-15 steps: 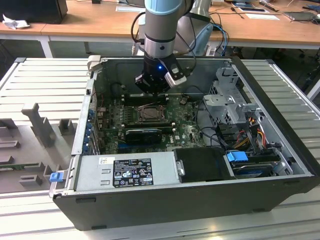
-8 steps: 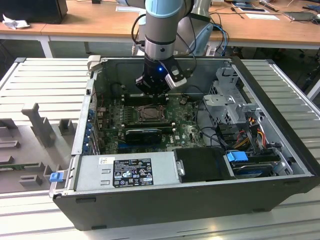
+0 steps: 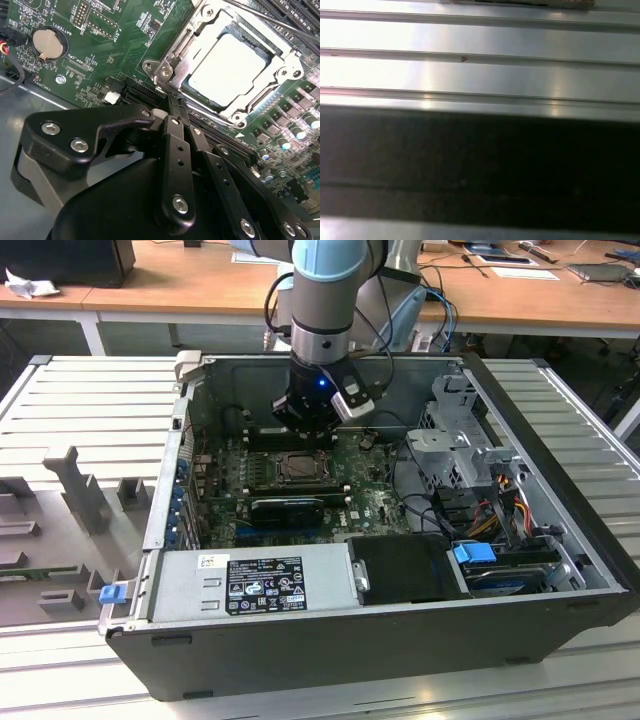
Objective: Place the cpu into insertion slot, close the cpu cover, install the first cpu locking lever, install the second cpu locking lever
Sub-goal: 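Install the first cpu locking lever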
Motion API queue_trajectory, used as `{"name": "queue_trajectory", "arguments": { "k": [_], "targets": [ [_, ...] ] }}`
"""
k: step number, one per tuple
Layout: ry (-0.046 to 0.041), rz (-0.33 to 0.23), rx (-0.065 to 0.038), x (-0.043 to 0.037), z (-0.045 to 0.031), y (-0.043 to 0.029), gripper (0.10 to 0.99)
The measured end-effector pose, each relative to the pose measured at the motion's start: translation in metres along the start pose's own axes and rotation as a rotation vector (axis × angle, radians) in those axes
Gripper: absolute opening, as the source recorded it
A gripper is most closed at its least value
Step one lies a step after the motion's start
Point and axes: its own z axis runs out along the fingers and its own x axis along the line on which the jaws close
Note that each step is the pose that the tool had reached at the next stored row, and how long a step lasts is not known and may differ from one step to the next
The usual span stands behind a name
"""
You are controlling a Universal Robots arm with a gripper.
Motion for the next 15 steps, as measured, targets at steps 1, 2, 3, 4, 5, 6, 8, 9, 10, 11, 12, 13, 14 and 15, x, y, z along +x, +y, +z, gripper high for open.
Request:
{"name": "queue_trajectory", "arguments": {
  "k": [1, 2, 3, 4, 5, 6, 8, 9, 10, 11, 12, 13, 14, 15],
  "targets": [
    [-0.0001, 0.000, 0.000, 0.0000, 0.0002, -0.0001, 0.106],
    [-0.0002, 0.000, 0.000, 0.0000, 0.0004, -0.0002, 0.106],
    [-0.0003, 0.000, 0.000, -0.0001, 0.0006, -0.0004, 0.106],
    [-0.0003, 0.000, 0.000, -0.0001, 0.0008, -0.0006, 0.106],
    [-0.0007, 0.000, 0.000, -0.0001, 0.0012, -0.0008, 0.106],
    [-0.0007, 0.000, -0.001, -0.0001, 0.0021, -0.0008, 0.106],
    [-0.0002, 0.000, 0.000, 0.0000, 0.0025, -0.0011, 0.106],
    [-0.0003, 0.000, -0.003, -0.0001, 0.0026, -0.0012, 0.106],
    [-0.0006, 0.000, -0.005, -0.0001, 0.0025, -0.0011, 0.106],
    [-0.0008, 0.000, -0.005, -0.0001, 0.0017, -0.0010, 0.106],
    [-0.0007, 0.000, -0.005, -0.0001, 0.0000, -0.0009, 0.106],
    [-0.0006, 0.000, -0.005, 0.0000, -0.0023, -0.0008, 0.106],
    [-0.0005, 0.000, -0.005, 0.0000, -0.0090, -0.0003, 0.106],
    [-0.0006, 0.000, -0.005, 0.0000, -0.0142, 0.0001, 0.106]
  ]
}}
